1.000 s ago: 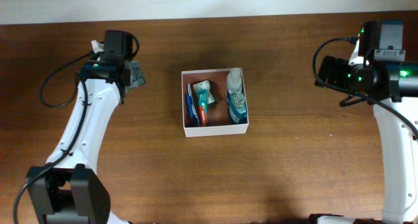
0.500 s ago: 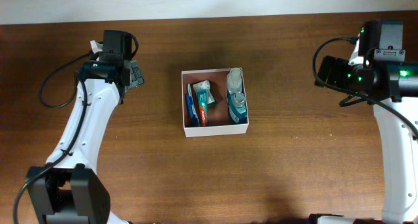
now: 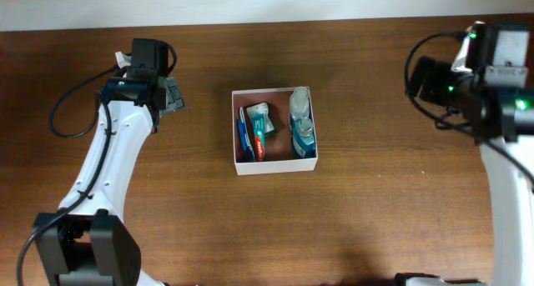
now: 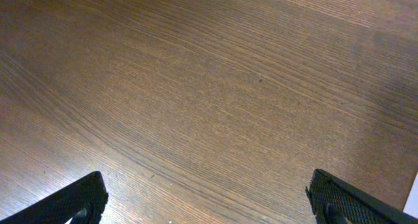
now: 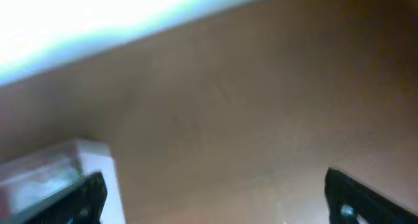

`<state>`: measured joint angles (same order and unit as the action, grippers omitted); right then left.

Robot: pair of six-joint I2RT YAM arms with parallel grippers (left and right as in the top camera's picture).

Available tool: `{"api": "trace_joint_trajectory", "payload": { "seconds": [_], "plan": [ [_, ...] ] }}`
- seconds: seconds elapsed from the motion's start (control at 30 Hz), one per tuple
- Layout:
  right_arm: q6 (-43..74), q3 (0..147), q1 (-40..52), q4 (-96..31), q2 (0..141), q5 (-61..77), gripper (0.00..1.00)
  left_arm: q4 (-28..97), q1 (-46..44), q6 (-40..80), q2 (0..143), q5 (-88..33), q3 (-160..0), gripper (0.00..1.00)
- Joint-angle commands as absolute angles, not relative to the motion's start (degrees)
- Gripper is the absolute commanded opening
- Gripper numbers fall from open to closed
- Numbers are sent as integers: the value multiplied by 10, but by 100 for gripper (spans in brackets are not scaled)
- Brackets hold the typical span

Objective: Pack container

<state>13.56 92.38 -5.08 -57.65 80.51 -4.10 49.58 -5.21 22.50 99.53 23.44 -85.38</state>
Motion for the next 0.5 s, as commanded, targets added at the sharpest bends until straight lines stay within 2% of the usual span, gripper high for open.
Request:
{"api": "trace_joint_trajectory", "payload": {
  "seconds": [0.0, 0.23, 0.47],
  "plan": [
    [136, 823, -26, -450, 660, -20, 98, 496, -51, 222, 989, 244, -860, 100],
    [92, 474, 9, -121, 388, -20, 98, 496, -51, 222, 989, 244, -860, 100],
    [79, 179, 7, 78, 173, -19, 98, 496, -51, 222, 989, 244, -860, 99]
  ]
}}
